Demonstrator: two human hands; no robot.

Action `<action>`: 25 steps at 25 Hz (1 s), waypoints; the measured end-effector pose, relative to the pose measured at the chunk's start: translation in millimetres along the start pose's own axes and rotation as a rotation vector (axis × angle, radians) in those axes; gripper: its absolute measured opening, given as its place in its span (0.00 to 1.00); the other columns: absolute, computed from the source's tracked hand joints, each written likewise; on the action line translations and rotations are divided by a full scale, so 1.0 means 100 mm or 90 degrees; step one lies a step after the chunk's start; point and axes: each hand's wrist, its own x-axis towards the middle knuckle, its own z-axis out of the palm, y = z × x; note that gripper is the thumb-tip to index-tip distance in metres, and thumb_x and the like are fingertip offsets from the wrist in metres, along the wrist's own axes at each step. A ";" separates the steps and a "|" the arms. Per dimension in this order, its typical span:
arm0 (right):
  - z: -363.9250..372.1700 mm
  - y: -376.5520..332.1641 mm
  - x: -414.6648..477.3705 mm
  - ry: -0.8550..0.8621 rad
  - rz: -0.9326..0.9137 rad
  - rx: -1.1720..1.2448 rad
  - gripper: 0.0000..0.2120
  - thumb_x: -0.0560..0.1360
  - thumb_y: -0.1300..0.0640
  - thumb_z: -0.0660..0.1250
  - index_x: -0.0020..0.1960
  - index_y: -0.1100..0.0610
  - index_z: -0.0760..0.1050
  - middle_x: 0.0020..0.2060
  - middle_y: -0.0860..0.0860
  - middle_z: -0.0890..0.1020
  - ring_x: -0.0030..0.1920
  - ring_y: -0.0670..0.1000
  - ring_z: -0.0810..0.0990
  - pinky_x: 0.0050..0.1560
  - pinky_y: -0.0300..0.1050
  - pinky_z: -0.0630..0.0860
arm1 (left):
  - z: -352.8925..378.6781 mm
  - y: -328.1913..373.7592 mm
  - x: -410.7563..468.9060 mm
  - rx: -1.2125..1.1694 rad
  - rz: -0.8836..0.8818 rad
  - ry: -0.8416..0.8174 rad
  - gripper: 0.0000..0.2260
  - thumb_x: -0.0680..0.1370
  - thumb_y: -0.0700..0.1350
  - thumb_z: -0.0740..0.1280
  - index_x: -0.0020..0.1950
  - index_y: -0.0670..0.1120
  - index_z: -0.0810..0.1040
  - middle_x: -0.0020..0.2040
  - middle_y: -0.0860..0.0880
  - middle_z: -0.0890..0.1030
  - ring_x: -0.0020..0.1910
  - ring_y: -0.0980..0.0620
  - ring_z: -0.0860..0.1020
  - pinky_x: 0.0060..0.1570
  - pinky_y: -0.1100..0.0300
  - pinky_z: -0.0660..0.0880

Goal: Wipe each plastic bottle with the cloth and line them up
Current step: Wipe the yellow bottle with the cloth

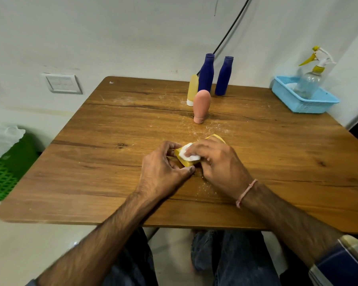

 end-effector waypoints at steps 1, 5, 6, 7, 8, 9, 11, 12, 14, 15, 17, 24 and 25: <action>-0.02 0.13 0.04 0.024 0.060 -0.036 0.19 0.70 0.74 0.65 0.53 0.57 0.83 0.51 0.51 0.84 0.53 0.51 0.77 0.57 0.49 0.76 | -0.01 0.00 0.01 0.006 -0.005 -0.005 0.25 0.67 0.48 0.82 0.61 0.51 0.79 0.38 0.54 0.84 0.33 0.61 0.82 0.30 0.72 0.76; 0.00 0.06 0.08 0.031 0.175 -0.054 0.18 0.71 0.72 0.64 0.53 0.55 0.84 0.51 0.49 0.84 0.55 0.50 0.76 0.60 0.47 0.74 | 0.00 -0.01 0.02 0.026 -0.015 -0.008 0.27 0.66 0.49 0.82 0.63 0.51 0.79 0.33 0.52 0.84 0.31 0.62 0.82 0.29 0.72 0.75; 0.02 -0.05 0.03 0.004 0.126 -0.019 0.18 0.71 0.73 0.65 0.52 0.56 0.84 0.51 0.49 0.84 0.55 0.49 0.77 0.60 0.45 0.74 | 0.00 -0.01 0.02 0.023 -0.012 -0.005 0.27 0.66 0.48 0.82 0.63 0.51 0.79 0.33 0.52 0.84 0.30 0.62 0.81 0.29 0.71 0.75; 0.02 -0.11 -0.03 -0.022 0.075 0.010 0.19 0.70 0.73 0.65 0.52 0.56 0.84 0.51 0.48 0.84 0.55 0.49 0.77 0.60 0.43 0.74 | 0.00 -0.02 0.02 0.022 -0.010 -0.002 0.27 0.66 0.48 0.82 0.62 0.50 0.79 0.32 0.52 0.84 0.30 0.62 0.81 0.29 0.72 0.74; 0.01 -0.10 -0.05 -0.035 0.043 0.019 0.19 0.69 0.74 0.65 0.52 0.56 0.84 0.51 0.48 0.84 0.55 0.49 0.77 0.60 0.43 0.74 | 0.00 -0.02 0.02 0.026 -0.008 0.001 0.27 0.66 0.48 0.82 0.62 0.50 0.80 0.32 0.52 0.84 0.30 0.62 0.81 0.29 0.72 0.73; -0.01 -0.02 -0.02 -0.022 0.048 0.007 0.19 0.69 0.74 0.66 0.52 0.55 0.84 0.51 0.49 0.84 0.55 0.49 0.78 0.61 0.45 0.74 | -0.01 -0.02 0.03 0.034 -0.006 -0.001 0.27 0.66 0.48 0.82 0.63 0.50 0.80 0.32 0.52 0.84 0.30 0.62 0.81 0.29 0.73 0.72; -0.05 0.16 0.06 0.040 0.143 -0.050 0.18 0.71 0.73 0.65 0.51 0.55 0.84 0.50 0.49 0.85 0.54 0.50 0.78 0.63 0.51 0.74 | -0.02 0.00 0.03 0.043 -0.008 -0.005 0.28 0.66 0.49 0.83 0.64 0.51 0.79 0.33 0.52 0.83 0.31 0.62 0.81 0.29 0.73 0.73; -0.06 0.16 0.08 0.058 0.181 -0.067 0.18 0.71 0.73 0.65 0.51 0.55 0.84 0.50 0.49 0.85 0.54 0.51 0.78 0.63 0.53 0.74 | -0.02 -0.01 0.03 0.046 -0.008 -0.005 0.28 0.66 0.50 0.83 0.64 0.51 0.79 0.34 0.52 0.83 0.31 0.61 0.81 0.29 0.72 0.73; -0.02 0.00 0.02 0.024 0.140 -0.033 0.18 0.70 0.73 0.65 0.51 0.56 0.84 0.50 0.49 0.84 0.54 0.50 0.77 0.60 0.49 0.76 | -0.03 -0.01 0.03 0.051 -0.001 0.000 0.29 0.66 0.51 0.82 0.64 0.49 0.80 0.37 0.52 0.83 0.32 0.59 0.81 0.29 0.72 0.74; 0.00 -0.10 -0.05 -0.011 0.082 -0.005 0.18 0.69 0.73 0.65 0.51 0.56 0.84 0.50 0.49 0.84 0.55 0.49 0.77 0.59 0.46 0.76 | -0.02 -0.01 0.02 0.050 0.003 0.001 0.29 0.66 0.52 0.82 0.65 0.49 0.80 0.39 0.52 0.84 0.33 0.58 0.81 0.30 0.71 0.74; -0.01 -0.12 -0.14 -0.036 0.010 0.007 0.18 0.69 0.73 0.66 0.52 0.57 0.84 0.51 0.50 0.84 0.54 0.49 0.77 0.58 0.44 0.75 | -0.01 -0.03 0.03 0.052 0.011 -0.001 0.30 0.65 0.54 0.82 0.65 0.49 0.80 0.45 0.52 0.84 0.37 0.57 0.82 0.34 0.67 0.77; 0.00 -0.14 -0.12 -0.016 0.068 -0.030 0.17 0.70 0.72 0.66 0.54 0.58 0.83 0.50 0.50 0.84 0.53 0.50 0.76 0.56 0.46 0.76 | 0.00 -0.06 0.06 0.056 0.015 0.001 0.30 0.65 0.56 0.82 0.64 0.50 0.81 0.51 0.54 0.84 0.41 0.59 0.80 0.37 0.70 0.76; 0.00 -0.18 -0.18 -0.034 0.023 -0.018 0.17 0.70 0.72 0.66 0.54 0.58 0.83 0.50 0.50 0.83 0.53 0.50 0.76 0.56 0.44 0.75 | 0.00 -0.06 0.06 0.053 0.017 0.002 0.30 0.65 0.57 0.81 0.64 0.50 0.81 0.50 0.54 0.84 0.40 0.60 0.80 0.36 0.71 0.75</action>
